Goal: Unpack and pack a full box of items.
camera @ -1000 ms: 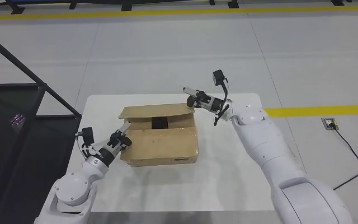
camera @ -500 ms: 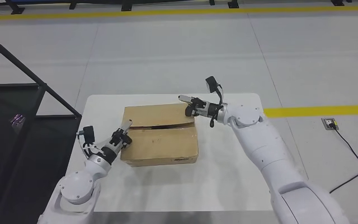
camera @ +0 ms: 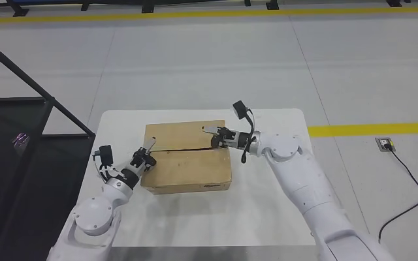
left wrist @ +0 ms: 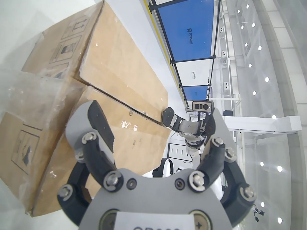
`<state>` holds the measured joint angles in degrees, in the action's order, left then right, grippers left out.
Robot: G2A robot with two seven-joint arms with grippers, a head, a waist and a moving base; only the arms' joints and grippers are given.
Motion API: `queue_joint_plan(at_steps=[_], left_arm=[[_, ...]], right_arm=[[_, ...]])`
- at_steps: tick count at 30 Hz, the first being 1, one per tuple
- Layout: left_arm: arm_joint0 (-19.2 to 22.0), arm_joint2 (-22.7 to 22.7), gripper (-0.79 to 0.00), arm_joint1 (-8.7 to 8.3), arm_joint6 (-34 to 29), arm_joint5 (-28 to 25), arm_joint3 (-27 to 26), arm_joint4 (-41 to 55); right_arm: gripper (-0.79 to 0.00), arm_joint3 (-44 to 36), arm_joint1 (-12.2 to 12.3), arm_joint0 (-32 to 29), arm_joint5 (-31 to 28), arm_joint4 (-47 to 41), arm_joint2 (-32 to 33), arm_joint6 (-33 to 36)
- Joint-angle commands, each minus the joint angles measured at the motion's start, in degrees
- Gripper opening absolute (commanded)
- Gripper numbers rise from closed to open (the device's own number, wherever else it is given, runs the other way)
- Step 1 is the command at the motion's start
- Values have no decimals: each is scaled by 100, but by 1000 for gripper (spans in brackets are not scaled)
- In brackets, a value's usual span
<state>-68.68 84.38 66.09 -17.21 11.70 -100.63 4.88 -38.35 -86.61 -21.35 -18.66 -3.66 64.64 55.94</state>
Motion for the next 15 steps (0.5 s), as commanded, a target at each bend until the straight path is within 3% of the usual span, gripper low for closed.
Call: queue_joint_plan(at_steps=[1, 5, 15], left_arm=[[5, 21, 0, 2, 2, 1, -3, 23], [43, 19, 0, 3, -41, 45, 44, 5], [147, -95, 0, 33, 21, 55, 155, -6]], right_arm=[[0, -172, 43, -108, 84, -30, 77, -11], [0, -601, 123, -349, -18, -285, 304, -56], [0, -1169, 212, -651, 438, -91, 236, 75]])
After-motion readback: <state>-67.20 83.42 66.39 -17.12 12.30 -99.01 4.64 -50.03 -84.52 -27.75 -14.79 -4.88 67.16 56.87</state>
